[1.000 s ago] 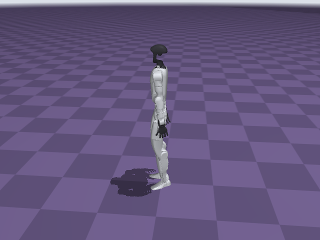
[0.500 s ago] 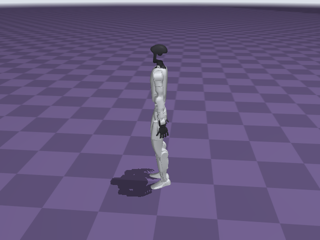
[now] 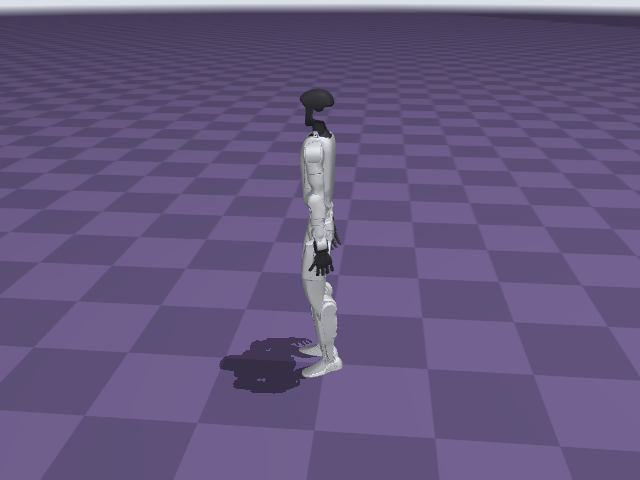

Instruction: Upper body actions

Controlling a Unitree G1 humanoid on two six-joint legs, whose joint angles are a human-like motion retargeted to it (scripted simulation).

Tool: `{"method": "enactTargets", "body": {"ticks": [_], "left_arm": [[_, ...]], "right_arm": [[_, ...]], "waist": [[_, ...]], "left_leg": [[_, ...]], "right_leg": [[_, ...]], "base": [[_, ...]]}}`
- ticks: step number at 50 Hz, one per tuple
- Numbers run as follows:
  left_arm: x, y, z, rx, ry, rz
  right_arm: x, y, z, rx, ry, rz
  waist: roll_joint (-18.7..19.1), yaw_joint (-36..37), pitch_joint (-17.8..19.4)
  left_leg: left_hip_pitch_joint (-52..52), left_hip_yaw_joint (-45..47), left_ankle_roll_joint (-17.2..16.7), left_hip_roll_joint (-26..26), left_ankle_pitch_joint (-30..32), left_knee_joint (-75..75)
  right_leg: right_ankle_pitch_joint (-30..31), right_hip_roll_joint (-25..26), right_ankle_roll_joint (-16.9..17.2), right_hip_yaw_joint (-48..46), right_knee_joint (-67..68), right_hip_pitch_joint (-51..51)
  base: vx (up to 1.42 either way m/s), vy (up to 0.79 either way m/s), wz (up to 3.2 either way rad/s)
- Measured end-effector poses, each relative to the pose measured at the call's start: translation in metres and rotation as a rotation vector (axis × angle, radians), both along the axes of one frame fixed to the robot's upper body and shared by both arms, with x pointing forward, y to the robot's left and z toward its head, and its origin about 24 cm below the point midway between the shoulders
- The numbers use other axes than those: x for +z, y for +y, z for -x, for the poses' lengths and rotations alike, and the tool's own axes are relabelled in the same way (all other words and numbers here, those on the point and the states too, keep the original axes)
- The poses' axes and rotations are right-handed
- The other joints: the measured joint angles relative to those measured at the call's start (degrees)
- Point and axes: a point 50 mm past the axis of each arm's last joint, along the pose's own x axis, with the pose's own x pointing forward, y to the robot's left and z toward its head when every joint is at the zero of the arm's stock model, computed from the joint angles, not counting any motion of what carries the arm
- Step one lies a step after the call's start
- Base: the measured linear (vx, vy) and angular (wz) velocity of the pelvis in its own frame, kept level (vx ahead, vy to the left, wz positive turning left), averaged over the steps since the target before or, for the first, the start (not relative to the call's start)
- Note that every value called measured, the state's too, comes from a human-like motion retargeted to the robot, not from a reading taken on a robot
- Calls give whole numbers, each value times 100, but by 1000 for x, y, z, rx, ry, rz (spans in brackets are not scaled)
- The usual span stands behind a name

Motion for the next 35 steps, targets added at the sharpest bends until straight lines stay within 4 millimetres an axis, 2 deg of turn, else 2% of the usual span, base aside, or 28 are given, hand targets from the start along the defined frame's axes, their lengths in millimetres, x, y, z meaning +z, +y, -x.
{"method": "enactTargets", "body": {"ticks": [35], "left_arm": [[1, 5, 4, -32, 27, -21]], "right_arm": [[0, 1, -4, 27, 5, -16]], "waist": [[27, -55, -142]], "left_leg": [[82, -147, -60, 41, -26, -15]], "right_leg": [[-149, 119, -86, -140, -78, 196]], "base": [[0, 0, 0]]}}
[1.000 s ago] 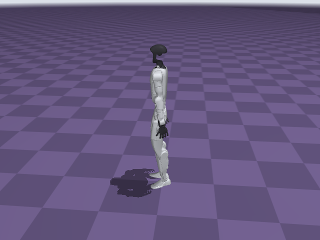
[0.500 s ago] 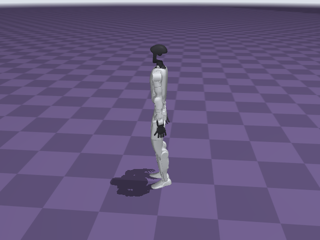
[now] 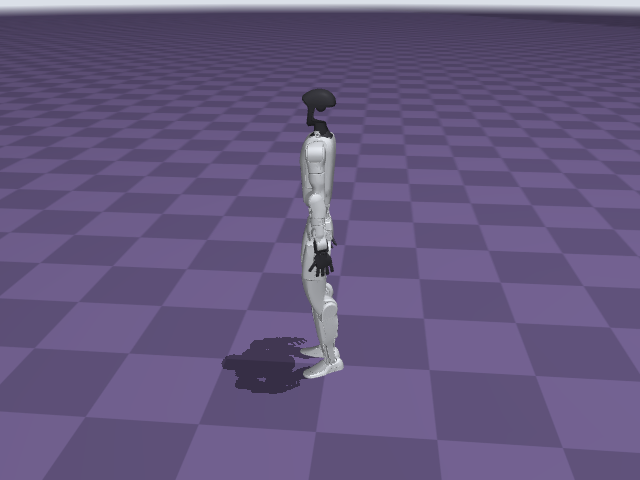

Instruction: Upper body actions

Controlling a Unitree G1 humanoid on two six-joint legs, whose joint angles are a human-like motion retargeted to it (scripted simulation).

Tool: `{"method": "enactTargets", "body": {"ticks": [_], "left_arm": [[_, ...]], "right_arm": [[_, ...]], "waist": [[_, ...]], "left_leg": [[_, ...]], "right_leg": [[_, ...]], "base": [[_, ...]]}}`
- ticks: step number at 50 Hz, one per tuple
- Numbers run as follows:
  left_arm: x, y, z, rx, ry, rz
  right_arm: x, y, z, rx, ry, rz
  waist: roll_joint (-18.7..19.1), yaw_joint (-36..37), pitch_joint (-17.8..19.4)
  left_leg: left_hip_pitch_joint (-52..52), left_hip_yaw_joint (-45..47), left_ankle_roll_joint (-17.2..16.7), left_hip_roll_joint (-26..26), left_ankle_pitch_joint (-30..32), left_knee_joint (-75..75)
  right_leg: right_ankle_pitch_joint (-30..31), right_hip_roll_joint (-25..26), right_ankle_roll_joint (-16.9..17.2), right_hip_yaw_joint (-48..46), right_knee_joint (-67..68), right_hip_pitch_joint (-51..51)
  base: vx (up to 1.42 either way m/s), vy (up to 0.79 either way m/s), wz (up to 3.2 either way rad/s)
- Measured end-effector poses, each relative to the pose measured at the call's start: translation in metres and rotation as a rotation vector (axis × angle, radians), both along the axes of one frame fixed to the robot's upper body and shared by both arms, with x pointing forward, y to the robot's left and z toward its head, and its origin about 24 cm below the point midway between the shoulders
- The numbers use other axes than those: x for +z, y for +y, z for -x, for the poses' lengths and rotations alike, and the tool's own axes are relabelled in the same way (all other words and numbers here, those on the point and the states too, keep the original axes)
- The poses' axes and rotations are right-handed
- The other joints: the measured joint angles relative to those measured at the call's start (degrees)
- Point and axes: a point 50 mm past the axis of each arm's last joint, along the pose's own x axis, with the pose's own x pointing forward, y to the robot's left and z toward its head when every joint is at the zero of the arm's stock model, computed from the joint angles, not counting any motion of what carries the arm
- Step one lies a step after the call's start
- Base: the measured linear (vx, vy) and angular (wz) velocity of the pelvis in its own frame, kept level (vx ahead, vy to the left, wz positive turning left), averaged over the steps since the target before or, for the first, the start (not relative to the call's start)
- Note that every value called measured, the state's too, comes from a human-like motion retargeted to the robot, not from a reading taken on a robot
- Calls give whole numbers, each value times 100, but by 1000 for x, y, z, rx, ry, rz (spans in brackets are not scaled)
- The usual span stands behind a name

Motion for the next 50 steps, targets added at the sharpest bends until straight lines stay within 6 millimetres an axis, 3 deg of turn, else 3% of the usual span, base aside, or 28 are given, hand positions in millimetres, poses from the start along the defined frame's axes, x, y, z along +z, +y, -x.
{"method": "enactTargets", "body": {"ticks": [50], "left_arm": [[0, -1, 0, -22, 6, 5]], "right_arm": [[0, 0, -1, -3, -11, -1]], "waist": [[43, -35, -58]], "left_leg": [[40, 65, -37, 46, -49, -5]], "right_leg": [[-44, 72, -46, 61, -1, 15]], "base": [[0, 0, 0]]}}
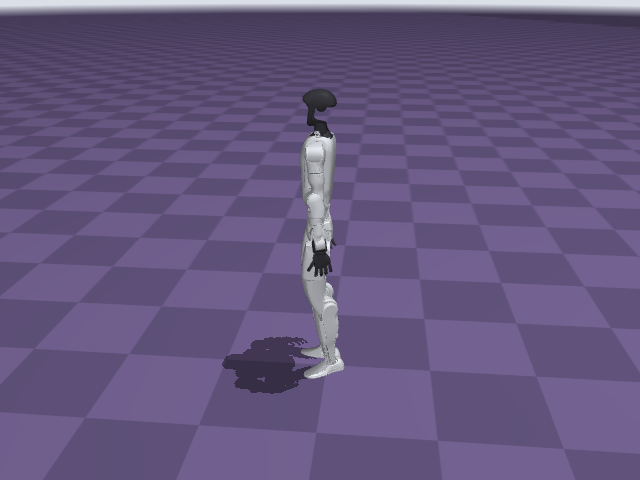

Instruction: Upper body actions

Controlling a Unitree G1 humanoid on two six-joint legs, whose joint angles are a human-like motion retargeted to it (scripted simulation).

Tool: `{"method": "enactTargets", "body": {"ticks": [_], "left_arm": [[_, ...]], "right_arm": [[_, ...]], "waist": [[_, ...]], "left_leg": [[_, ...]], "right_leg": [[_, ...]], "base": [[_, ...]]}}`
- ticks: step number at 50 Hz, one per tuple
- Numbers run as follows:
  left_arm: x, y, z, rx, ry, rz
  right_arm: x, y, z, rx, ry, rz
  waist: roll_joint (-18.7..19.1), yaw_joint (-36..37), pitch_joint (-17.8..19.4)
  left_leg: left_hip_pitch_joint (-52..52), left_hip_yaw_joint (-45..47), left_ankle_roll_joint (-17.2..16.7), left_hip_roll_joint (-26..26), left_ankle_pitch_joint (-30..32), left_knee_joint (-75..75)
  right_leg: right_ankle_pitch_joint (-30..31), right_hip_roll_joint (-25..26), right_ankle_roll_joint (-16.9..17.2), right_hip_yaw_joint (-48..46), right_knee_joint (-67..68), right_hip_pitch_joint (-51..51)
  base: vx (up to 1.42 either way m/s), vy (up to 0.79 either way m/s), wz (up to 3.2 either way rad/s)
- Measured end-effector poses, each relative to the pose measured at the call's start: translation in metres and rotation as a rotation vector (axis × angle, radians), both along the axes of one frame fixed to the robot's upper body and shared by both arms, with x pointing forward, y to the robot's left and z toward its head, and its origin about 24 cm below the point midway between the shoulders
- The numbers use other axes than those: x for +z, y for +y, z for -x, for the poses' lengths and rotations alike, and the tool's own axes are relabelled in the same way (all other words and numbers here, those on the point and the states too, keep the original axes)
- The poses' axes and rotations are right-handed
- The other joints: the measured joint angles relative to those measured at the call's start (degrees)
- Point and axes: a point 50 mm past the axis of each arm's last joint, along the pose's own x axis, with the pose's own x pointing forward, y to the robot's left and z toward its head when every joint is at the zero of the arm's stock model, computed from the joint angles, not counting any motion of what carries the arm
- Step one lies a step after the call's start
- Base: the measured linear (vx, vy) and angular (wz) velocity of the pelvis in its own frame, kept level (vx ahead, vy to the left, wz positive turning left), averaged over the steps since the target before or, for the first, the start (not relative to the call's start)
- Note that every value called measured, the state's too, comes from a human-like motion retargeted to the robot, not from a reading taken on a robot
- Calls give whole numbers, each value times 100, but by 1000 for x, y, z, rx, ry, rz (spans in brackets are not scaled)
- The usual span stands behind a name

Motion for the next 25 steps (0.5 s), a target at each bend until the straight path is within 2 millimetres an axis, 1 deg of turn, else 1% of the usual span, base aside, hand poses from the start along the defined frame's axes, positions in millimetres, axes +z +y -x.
{"method": "enactTargets", "body": {"ticks": [25], "left_arm": [[0, 0, -1, -1, -2, 3]], "right_arm": [[0, 1, -1, 2, -8, -8]], "waist": [[-6, 5, -9]], "left_leg": [[-14, -19, 6, -15, -5, 12]], "right_leg": [[-3, -9, -3, -4, 0, 0]], "base": [[0, 0, 0]]}}
